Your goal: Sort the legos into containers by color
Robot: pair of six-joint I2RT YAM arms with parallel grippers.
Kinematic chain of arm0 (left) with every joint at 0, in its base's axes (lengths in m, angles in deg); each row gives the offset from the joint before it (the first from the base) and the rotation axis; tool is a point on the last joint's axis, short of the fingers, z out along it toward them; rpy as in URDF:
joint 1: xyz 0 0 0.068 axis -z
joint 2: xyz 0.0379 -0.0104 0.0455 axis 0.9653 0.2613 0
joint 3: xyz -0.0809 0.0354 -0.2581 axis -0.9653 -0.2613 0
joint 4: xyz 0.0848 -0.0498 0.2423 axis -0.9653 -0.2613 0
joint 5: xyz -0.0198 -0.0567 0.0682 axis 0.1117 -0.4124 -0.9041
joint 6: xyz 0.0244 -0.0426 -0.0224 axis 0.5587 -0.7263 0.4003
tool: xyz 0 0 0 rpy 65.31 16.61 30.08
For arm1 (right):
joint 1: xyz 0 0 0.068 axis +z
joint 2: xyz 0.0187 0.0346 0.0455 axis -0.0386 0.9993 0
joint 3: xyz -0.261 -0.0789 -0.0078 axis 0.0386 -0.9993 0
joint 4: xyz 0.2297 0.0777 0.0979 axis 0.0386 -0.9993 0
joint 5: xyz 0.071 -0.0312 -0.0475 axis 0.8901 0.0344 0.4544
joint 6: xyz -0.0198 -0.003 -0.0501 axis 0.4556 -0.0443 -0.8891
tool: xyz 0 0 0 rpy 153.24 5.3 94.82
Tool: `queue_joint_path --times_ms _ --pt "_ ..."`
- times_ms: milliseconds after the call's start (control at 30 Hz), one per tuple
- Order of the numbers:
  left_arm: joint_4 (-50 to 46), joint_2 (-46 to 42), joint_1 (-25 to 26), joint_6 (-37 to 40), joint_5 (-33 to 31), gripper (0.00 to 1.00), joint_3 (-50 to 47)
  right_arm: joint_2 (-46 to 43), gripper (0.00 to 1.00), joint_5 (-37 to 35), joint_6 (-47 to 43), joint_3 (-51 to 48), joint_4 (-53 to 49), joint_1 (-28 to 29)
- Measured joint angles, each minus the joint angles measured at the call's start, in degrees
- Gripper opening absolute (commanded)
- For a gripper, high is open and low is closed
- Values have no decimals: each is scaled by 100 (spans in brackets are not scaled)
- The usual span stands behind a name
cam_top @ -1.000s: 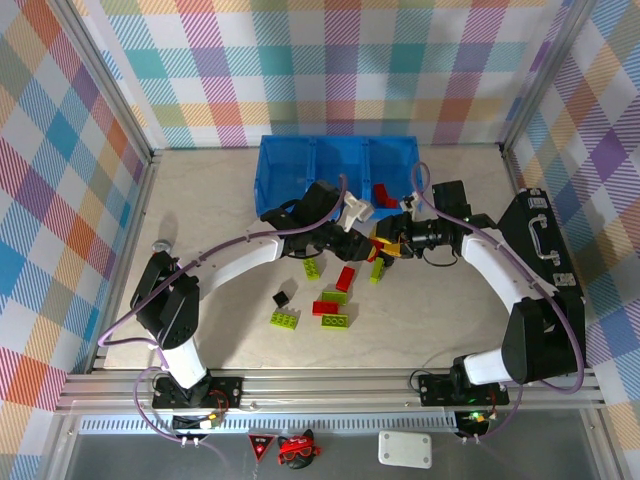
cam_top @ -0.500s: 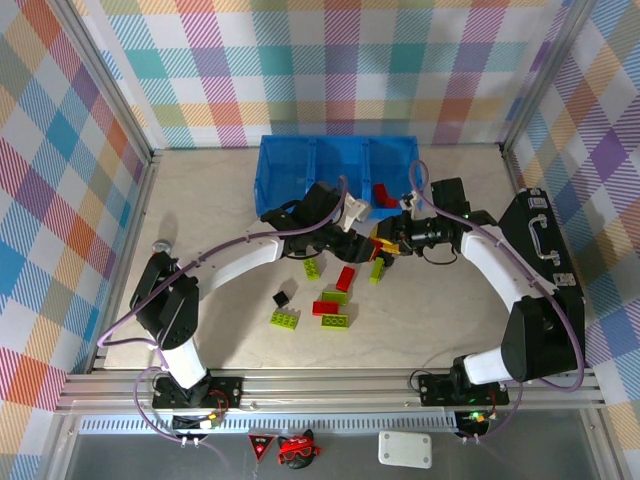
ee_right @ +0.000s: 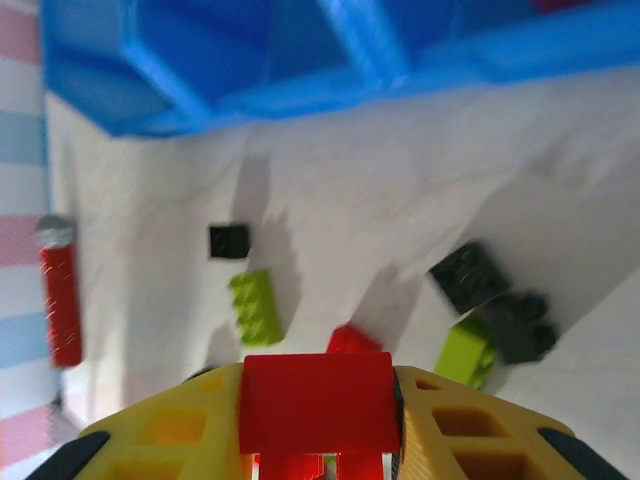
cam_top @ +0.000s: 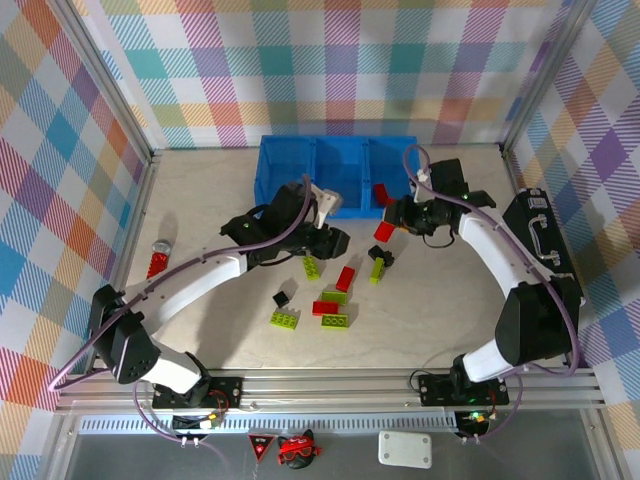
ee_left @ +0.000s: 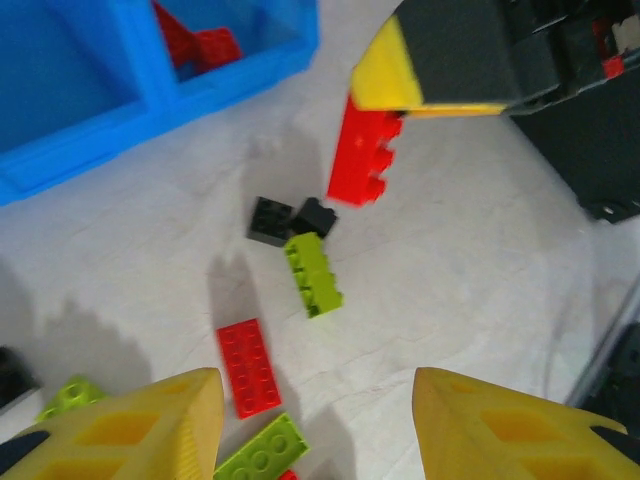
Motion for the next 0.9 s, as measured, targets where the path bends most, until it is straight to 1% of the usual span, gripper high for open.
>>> queue_joint_path --times_ms 133,267,333,467,667,900 --pt "-133 -310 0 -173 -420 52 -365 422 28 -922 -378 570 -42 0" --pt "-234 -452 0 -315 -621 50 -562 905 30 -1703 -728 1141 -46 0" --pt "-247 -470 0 -356 -669 50 -590 1226 31 -1996 -881 1508 -37 0" --pt "-258 -470 0 -424 -721 50 -592 1906 31 -2446 -1141 2188 -24 0" --pt "-326 -509 0 -466 -732 48 -592 2907 32 -2785 -1475 3115 -175 0" --pt "-492 -551 0 -459 -774 48 -592 3751 35 -2889 -1696 3816 -490 0"
